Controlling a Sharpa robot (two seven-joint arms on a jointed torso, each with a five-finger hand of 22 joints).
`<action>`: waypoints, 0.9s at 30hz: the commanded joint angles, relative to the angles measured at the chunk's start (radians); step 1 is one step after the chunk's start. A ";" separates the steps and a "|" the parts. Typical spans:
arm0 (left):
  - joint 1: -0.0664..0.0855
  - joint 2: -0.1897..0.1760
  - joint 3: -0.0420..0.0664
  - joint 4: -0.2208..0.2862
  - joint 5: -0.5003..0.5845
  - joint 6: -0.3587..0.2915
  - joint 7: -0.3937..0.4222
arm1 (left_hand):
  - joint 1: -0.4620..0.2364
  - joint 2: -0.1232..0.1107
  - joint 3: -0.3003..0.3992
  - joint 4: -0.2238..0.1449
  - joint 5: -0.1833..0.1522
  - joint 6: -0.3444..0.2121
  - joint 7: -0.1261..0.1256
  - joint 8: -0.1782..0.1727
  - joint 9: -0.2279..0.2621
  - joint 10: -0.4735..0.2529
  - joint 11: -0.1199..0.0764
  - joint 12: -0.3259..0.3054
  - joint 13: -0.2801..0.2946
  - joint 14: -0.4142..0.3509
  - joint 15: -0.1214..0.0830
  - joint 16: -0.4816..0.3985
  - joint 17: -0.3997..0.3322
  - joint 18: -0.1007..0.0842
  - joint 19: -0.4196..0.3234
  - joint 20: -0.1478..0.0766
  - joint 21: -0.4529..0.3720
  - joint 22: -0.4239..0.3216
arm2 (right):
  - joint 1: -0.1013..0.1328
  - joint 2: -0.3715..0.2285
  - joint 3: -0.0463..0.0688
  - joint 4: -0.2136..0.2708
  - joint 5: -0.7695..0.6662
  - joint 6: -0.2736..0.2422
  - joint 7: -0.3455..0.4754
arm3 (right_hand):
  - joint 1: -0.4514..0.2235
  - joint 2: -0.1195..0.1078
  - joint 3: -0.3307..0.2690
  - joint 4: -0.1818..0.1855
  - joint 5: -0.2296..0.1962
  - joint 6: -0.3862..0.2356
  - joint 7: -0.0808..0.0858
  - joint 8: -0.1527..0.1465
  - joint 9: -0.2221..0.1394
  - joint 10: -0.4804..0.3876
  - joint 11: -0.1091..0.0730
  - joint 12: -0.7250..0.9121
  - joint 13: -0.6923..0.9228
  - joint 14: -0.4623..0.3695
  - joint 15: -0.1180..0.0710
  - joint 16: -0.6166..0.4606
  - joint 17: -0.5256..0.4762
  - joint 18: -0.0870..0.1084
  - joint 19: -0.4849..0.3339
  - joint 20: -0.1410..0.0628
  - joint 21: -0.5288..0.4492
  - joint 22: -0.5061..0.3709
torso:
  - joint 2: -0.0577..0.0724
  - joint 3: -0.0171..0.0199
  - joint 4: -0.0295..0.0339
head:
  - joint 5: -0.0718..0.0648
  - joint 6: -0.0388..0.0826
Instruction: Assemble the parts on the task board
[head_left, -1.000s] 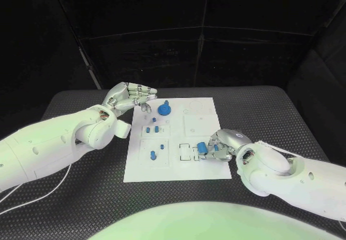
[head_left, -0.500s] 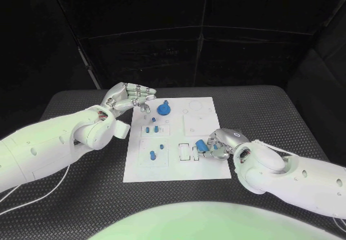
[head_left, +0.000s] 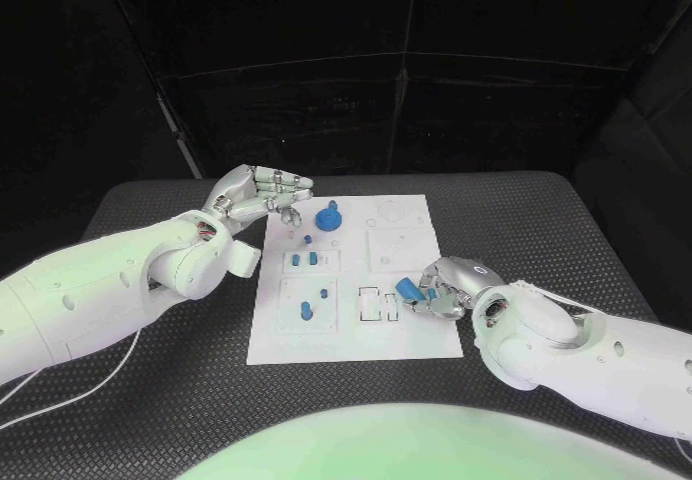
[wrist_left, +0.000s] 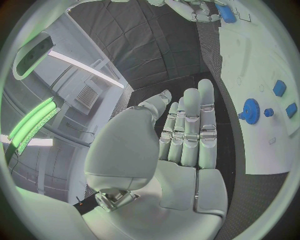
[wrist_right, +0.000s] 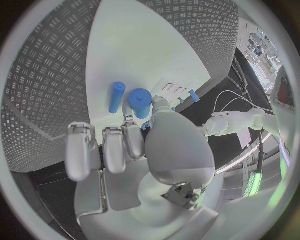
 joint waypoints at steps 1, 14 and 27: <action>0.001 0.001 0.001 0.001 0.006 0.012 0.004 | -0.001 0.012 -0.006 -0.002 0.002 -0.003 0.004 -0.004 -0.001 -0.007 0.000 -0.003 0.002 -0.009 0.000 -0.005 -0.001 0.020 -0.002 0.007 -0.006 -0.001 | 0.002 -0.014 0.001 0.031 0.084 -0.088 0.021 | 0.022 0.012 0.008 0.001 0.004 0.018 -0.014 0.009 0.008 0.002 -0.008 0.005 0.012 0.075 -0.010 0.005 0.105 -0.007 0.026 -0.004 0.006 0.148 | -0.002 -0.0011 0.0006 | -0.003 0.000; 0.001 0.001 0.001 0.001 0.006 0.013 0.003 | -0.001 0.012 -0.006 -0.002 0.002 -0.003 0.004 -0.004 -0.001 -0.007 0.000 -0.003 0.002 -0.009 0.000 -0.005 -0.001 0.020 -0.002 0.007 -0.006 -0.001 | 0.003 -0.019 0.022 0.104 0.185 -0.171 0.084 | 0.024 0.013 0.012 0.005 0.004 0.029 -0.018 0.012 0.012 0.006 -0.012 0.007 0.016 0.076 -0.013 0.008 0.111 -0.009 0.032 -0.007 0.010 0.155 | 0.002 -0.0002 -0.0015 | 0.002 0.000; 0.001 0.000 0.001 0.004 0.006 0.011 0.002 | -0.001 0.012 -0.006 -0.002 0.002 -0.003 0.004 -0.004 -0.001 -0.007 0.000 -0.003 0.002 -0.009 0.000 -0.005 -0.001 0.020 -0.002 0.007 -0.006 -0.001 | 0.007 0.045 0.025 0.066 0.187 0.011 0.018 | -0.087 0.012 -0.045 0.023 -0.005 0.066 -0.031 0.018 0.036 0.003 -0.022 -0.017 0.006 0.073 -0.021 0.000 0.097 -0.006 0.022 -0.014 0.002 0.143 | 0.003 0.0001 0.0013 | 0.010 0.000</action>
